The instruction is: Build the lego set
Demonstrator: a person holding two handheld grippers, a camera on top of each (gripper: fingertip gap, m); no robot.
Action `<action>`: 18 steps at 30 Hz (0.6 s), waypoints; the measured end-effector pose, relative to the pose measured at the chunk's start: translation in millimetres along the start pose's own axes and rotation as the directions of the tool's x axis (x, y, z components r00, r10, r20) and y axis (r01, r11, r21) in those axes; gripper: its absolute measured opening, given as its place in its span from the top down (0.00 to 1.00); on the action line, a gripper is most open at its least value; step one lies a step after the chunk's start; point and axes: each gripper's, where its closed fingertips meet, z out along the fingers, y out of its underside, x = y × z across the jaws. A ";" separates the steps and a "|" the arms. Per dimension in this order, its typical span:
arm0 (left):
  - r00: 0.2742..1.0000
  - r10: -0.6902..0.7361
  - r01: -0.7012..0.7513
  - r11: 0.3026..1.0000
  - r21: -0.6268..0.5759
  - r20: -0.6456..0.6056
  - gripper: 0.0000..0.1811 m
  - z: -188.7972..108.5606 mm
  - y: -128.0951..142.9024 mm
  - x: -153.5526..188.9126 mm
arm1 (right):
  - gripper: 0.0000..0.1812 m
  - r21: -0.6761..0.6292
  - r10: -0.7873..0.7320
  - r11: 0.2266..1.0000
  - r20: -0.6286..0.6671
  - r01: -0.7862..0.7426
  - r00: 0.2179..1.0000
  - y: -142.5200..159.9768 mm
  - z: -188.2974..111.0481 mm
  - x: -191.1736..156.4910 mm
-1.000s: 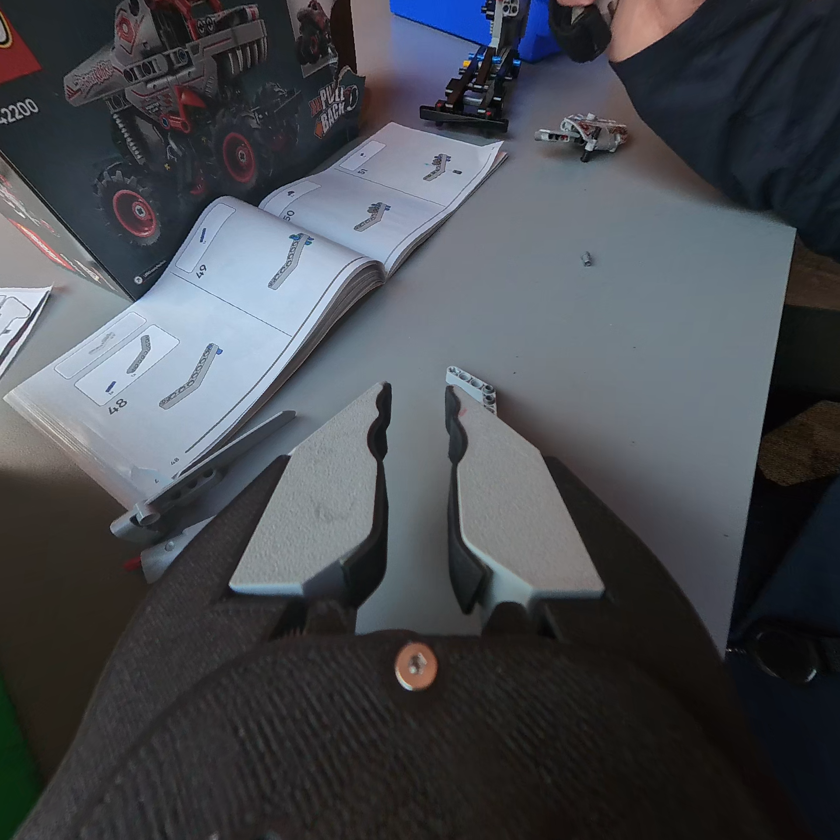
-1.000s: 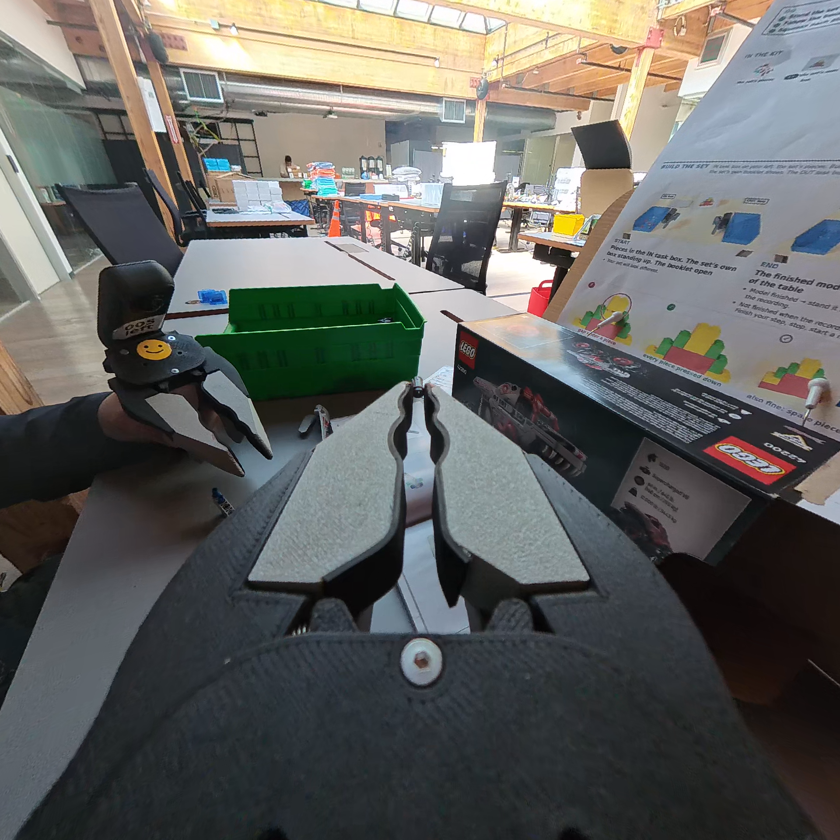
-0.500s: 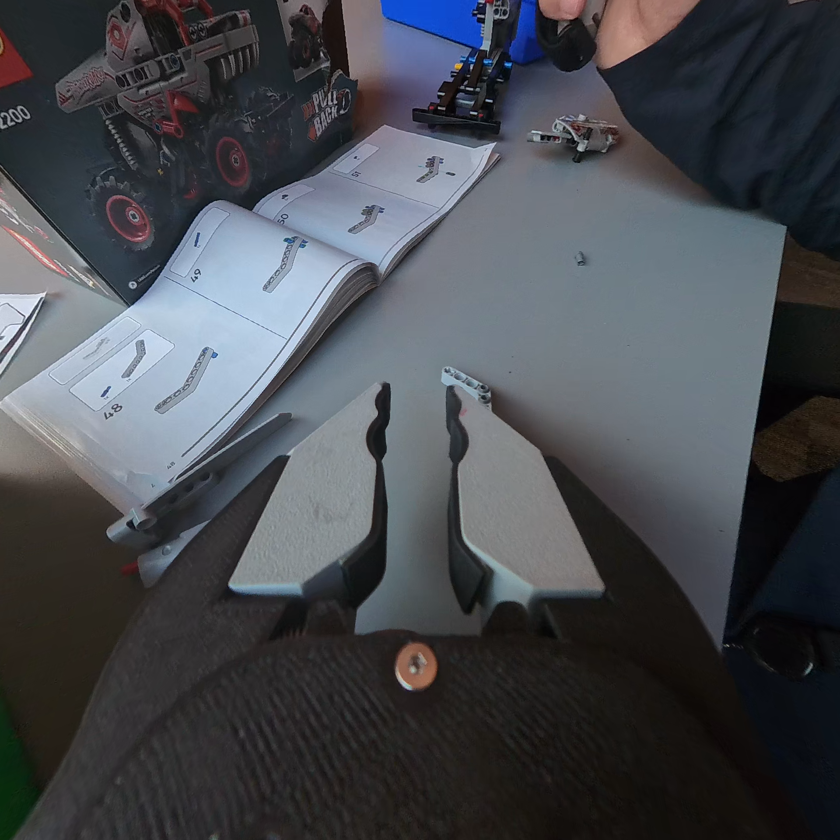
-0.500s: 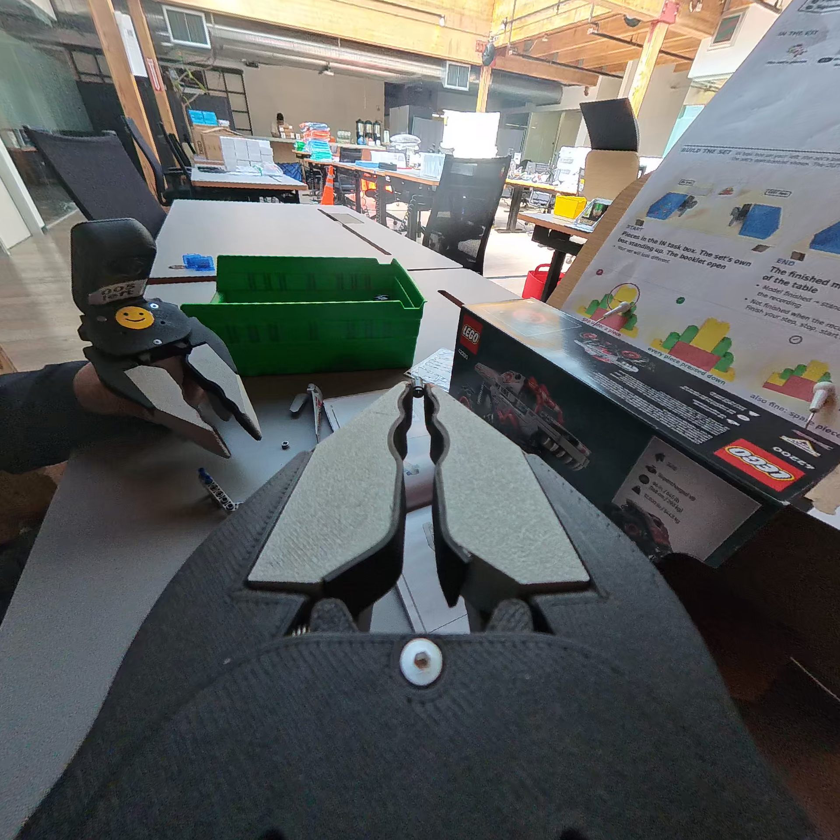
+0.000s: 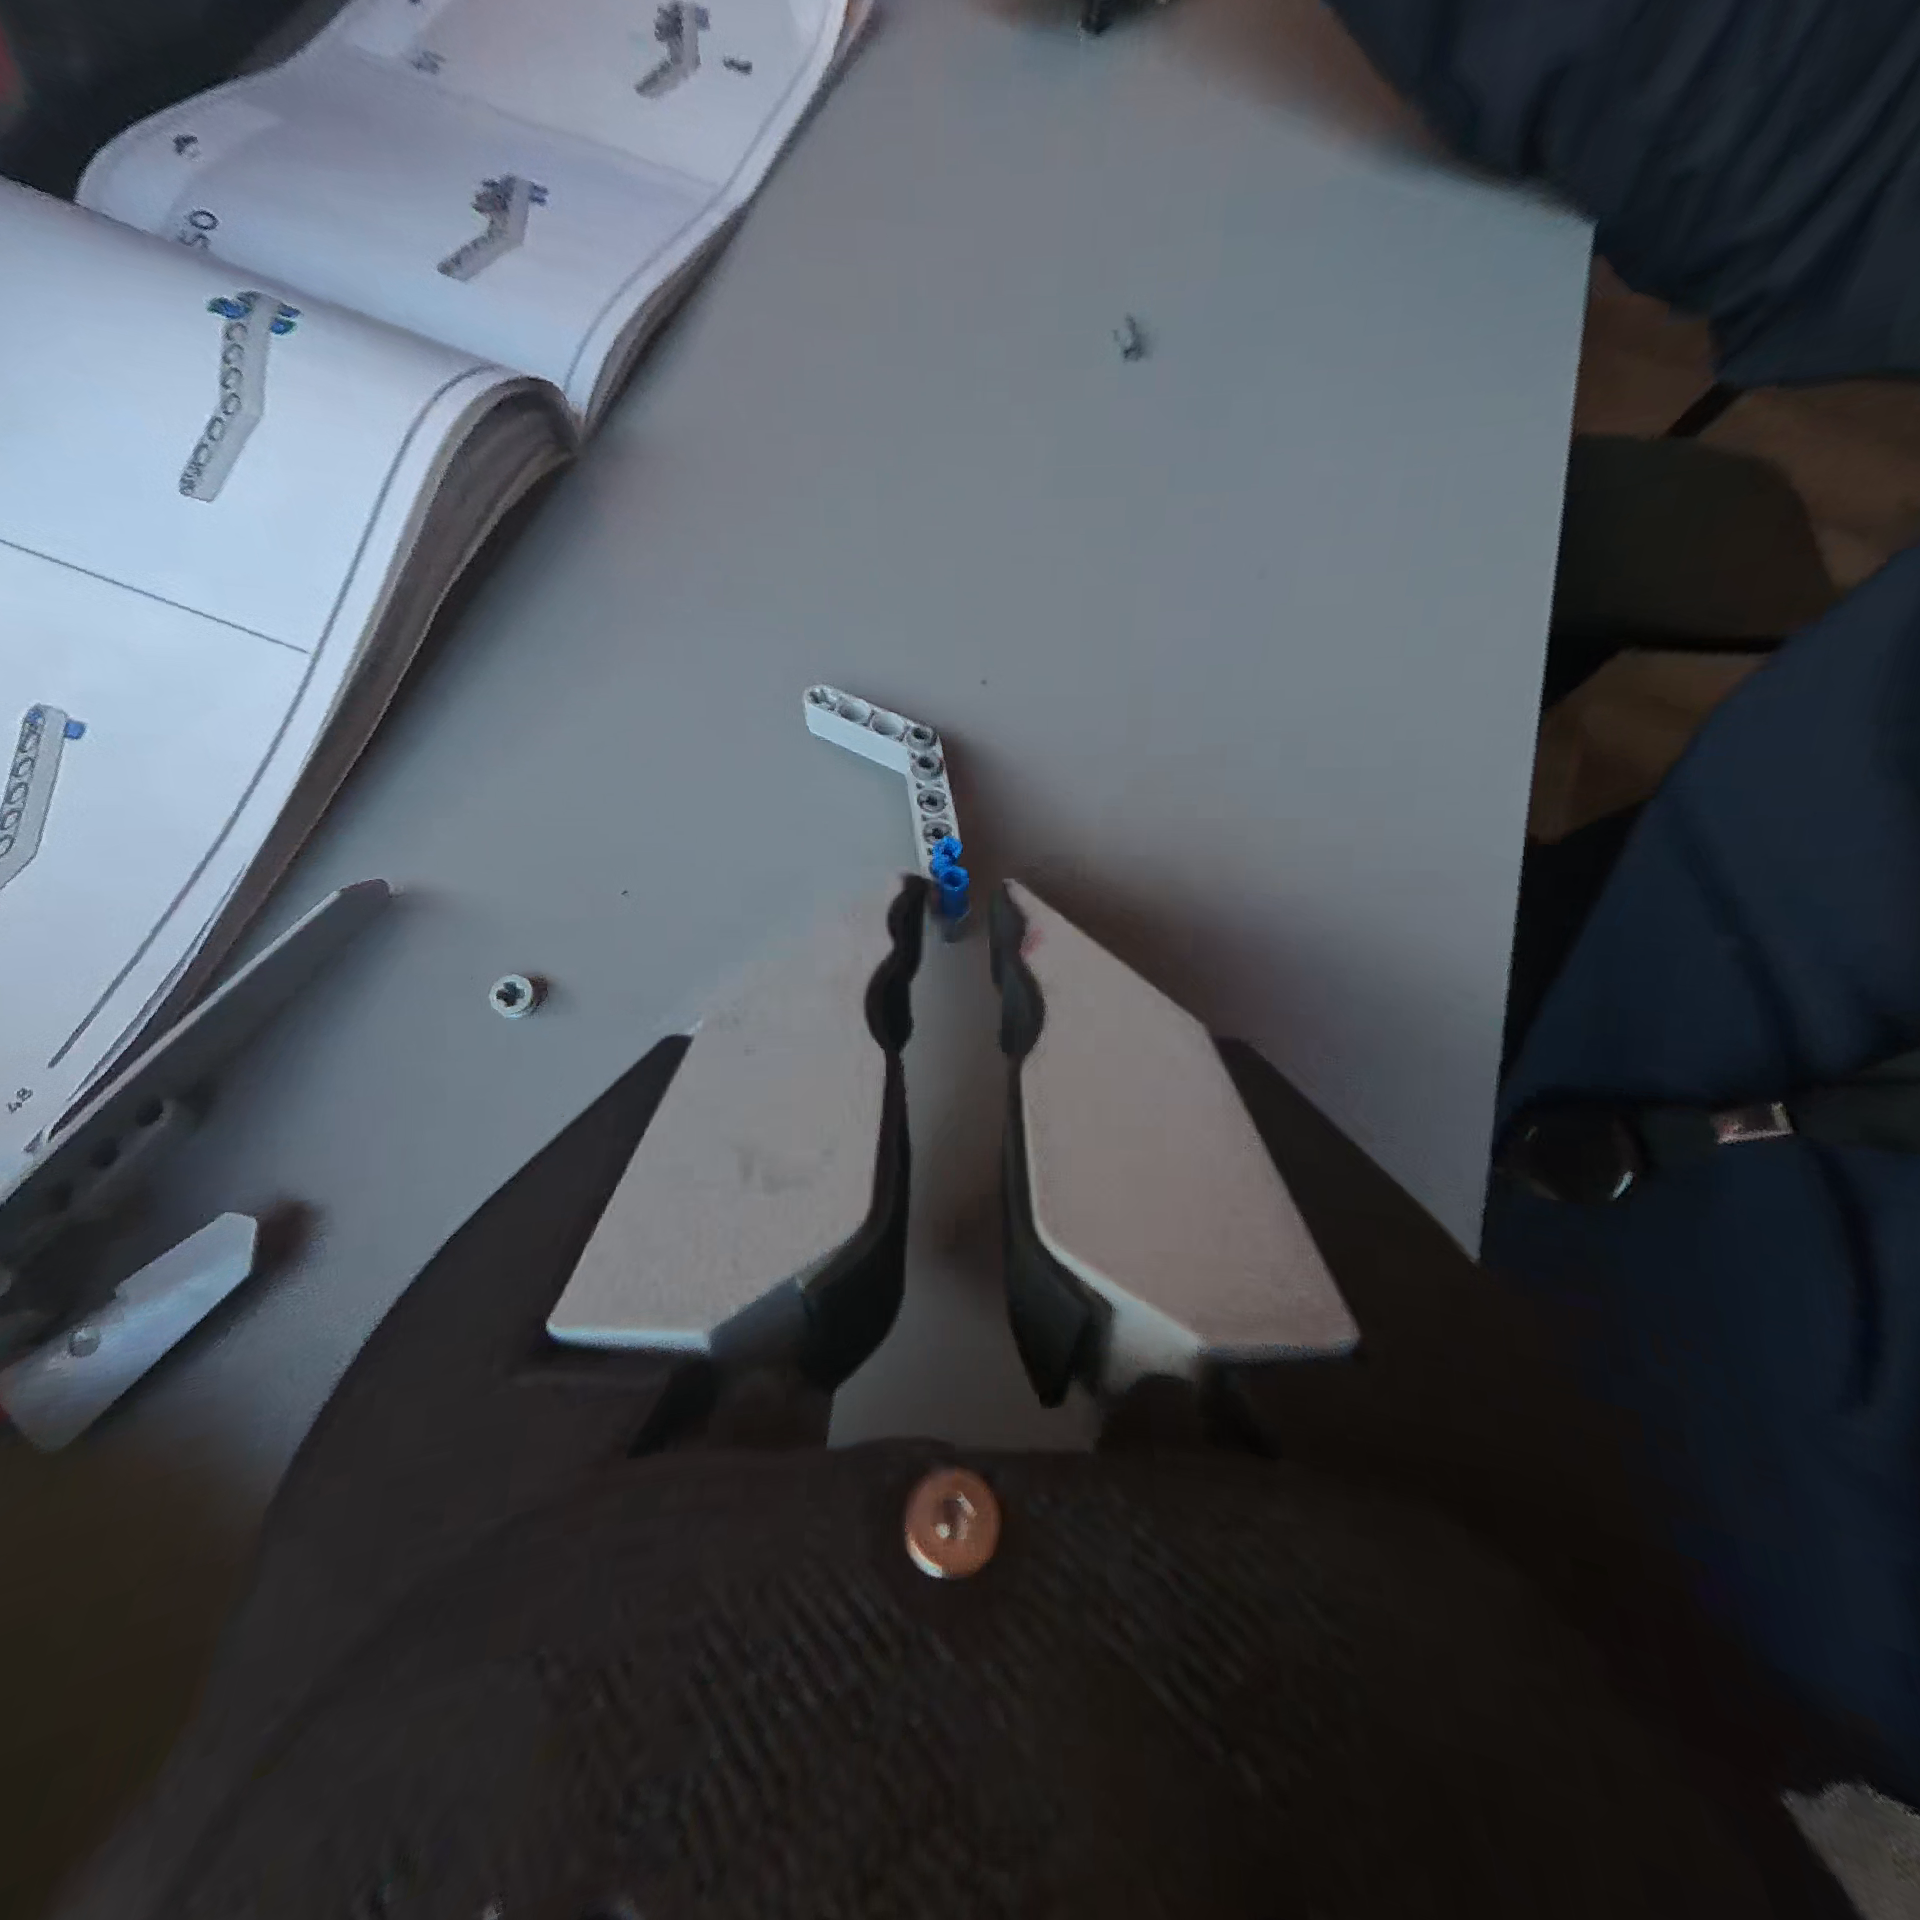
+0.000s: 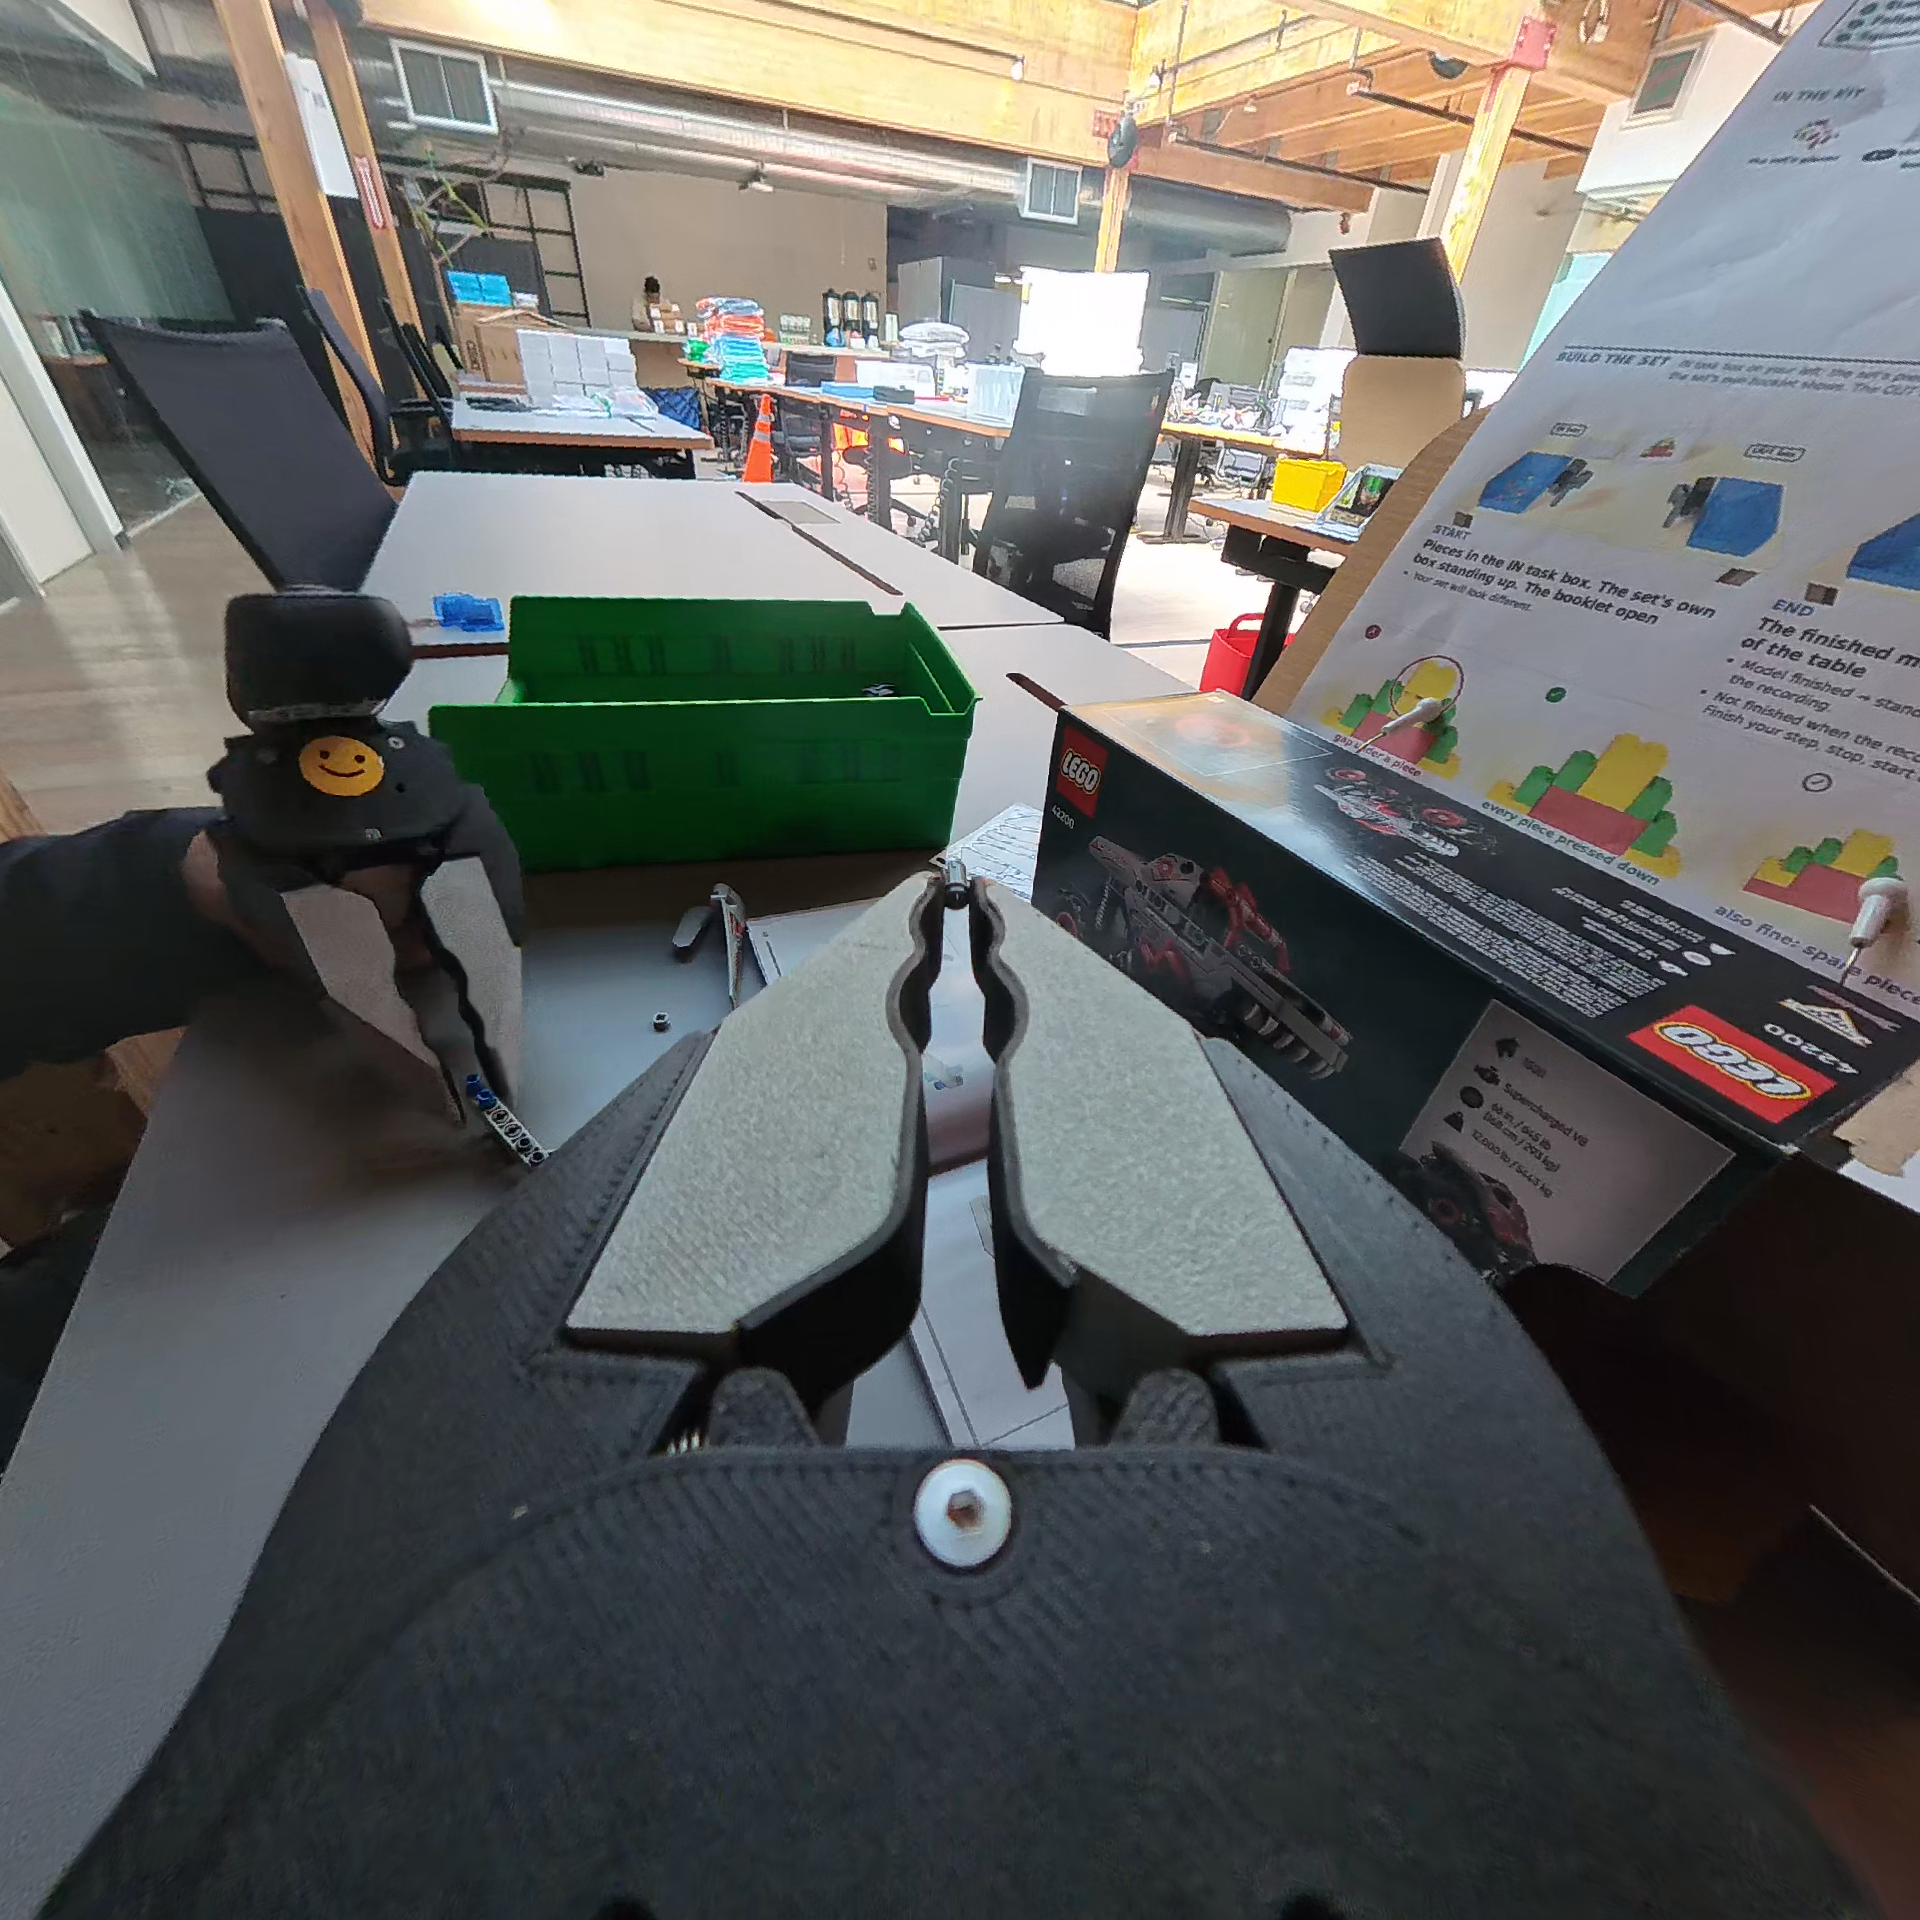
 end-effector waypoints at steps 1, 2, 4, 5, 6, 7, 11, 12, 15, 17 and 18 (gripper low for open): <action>1.000 0.025 -0.025 0.999 -0.024 0.013 0.97 2.4 2.5 1.0 | 0.99 0.001 0.003 1.000 0.001 -0.003 1.000 0.2 0.0 0.2; 0.998 0.053 -0.052 0.998 -0.038 0.032 0.98 3.9 3.8 1.4 | 0.99 -0.001 0.005 1.000 0.001 -0.005 1.000 1.0 0.4 0.4; 0.985 0.139 -0.135 0.990 -0.043 0.104 0.98 3.5 1.9 -2.0 | 0.99 -0.008 0.011 1.000 0.004 -0.011 1.000 3.7 1.8 0.9; 0.962 0.216 -0.209 0.976 -0.056 0.170 0.98 1.6 0.4 -7.2 | 0.99 -0.012 0.014 1.000 0.007 -0.014 1.000 5.3 2.7 0.9; 0.913 0.325 -0.311 0.946 -0.095 0.246 0.98 -1.8 -0.9 -12.8 | 1.00 -0.018 0.017 1.000 0.009 -0.017 1.000 7.2 3.8 0.8; 0.827 0.458 -0.430 0.889 -0.159 0.325 0.98 -6.8 -3.4 -18.2 | 1.00 -0.024 0.018 1.000 0.010 -0.017 1.000 9.0 4.9 0.6; 0.033 0.911 -0.696 0.316 -0.645 0.410 0.99 -32.1 -25.4 -35.2 | 0.99 -0.049 0.021 0.999 0.020 -0.020 1.000 17.0 9.9 -0.5; -0.144 0.934 -0.659 0.157 -0.735 0.328 0.98 -32.2 -27.1 -36.8 | 0.99 -0.058 0.020 0.998 0.021 -0.019 1.000 19.4 11.2 -0.5; -0.356 0.910 -0.621 -0.062 -0.781 0.211 0.99 -22.7 -25.1 -29.0 | 0.99 -0.076 0.026 0.997 0.027 -0.024 0.999 25.4 14.4 -0.8; -0.430 0.867 -0.634 -0.091 -0.768 0.252 0.99 -25.3 -35.2 -15.1 | 1.00 -0.084 0.029 0.996 0.030 -0.026 0.999 28.2 16.1 -1.3; -0.465 0.841 -0.637 -0.101 -0.764 0.276 0.99 -28.6 -41.7 -8.1 | 0.99 -0.088 0.029 0.996 0.031 -0.027 0.999 29.4 16.8 -1.5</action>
